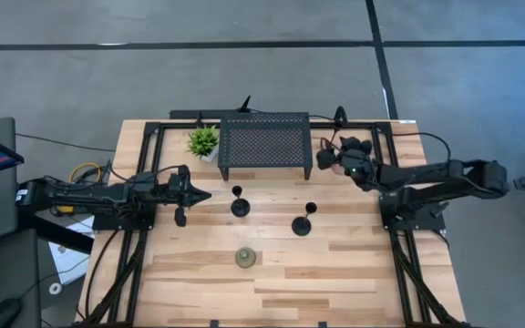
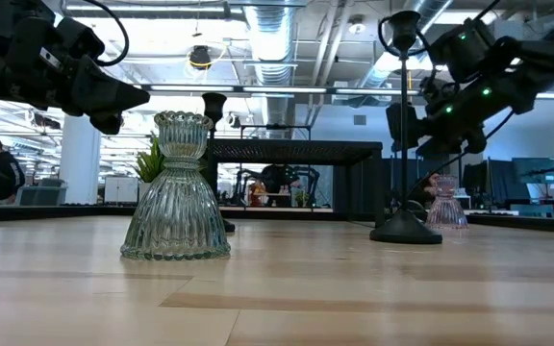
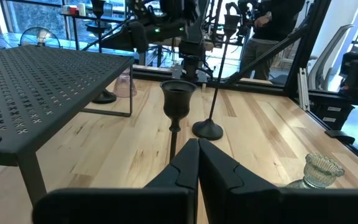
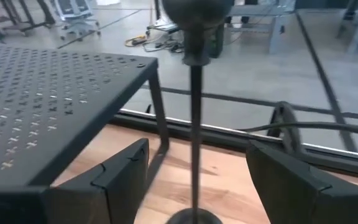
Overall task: Pick & Place candle stick holders
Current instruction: Put the black candle holder on the shelf, then align the black candle holder with the other black candle holder on the shelf
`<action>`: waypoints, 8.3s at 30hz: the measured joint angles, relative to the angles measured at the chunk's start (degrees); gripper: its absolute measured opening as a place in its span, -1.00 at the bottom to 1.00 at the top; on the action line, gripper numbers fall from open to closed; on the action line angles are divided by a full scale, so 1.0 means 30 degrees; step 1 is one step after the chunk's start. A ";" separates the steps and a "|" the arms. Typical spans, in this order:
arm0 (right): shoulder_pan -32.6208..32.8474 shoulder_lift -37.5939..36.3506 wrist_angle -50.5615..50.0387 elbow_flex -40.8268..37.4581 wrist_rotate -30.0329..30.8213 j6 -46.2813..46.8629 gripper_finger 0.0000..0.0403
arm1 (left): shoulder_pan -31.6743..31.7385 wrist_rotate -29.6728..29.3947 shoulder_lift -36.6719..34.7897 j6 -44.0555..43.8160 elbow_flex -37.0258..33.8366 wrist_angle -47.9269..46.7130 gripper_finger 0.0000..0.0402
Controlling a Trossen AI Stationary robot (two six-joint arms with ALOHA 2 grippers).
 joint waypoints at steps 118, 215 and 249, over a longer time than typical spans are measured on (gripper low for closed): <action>-0.4105 0.5635 -0.8206 1.5438 -1.1218 -0.5792 -0.94 | 0.0005 0.0007 -0.0007 0.0037 -0.0006 -0.0015 -0.97; 1.7732 -0.6485 -0.8434 0.1016 -0.4129 -0.0287 -1.00 | -0.0002 0.0000 0.1217 0.0025 -0.0007 0.0119 -0.97; 1.4963 0.1187 -0.0298 0.0889 -0.4629 0.0008 0.31 | -0.0002 0.0007 0.1217 -0.0028 -0.0007 0.0153 -0.97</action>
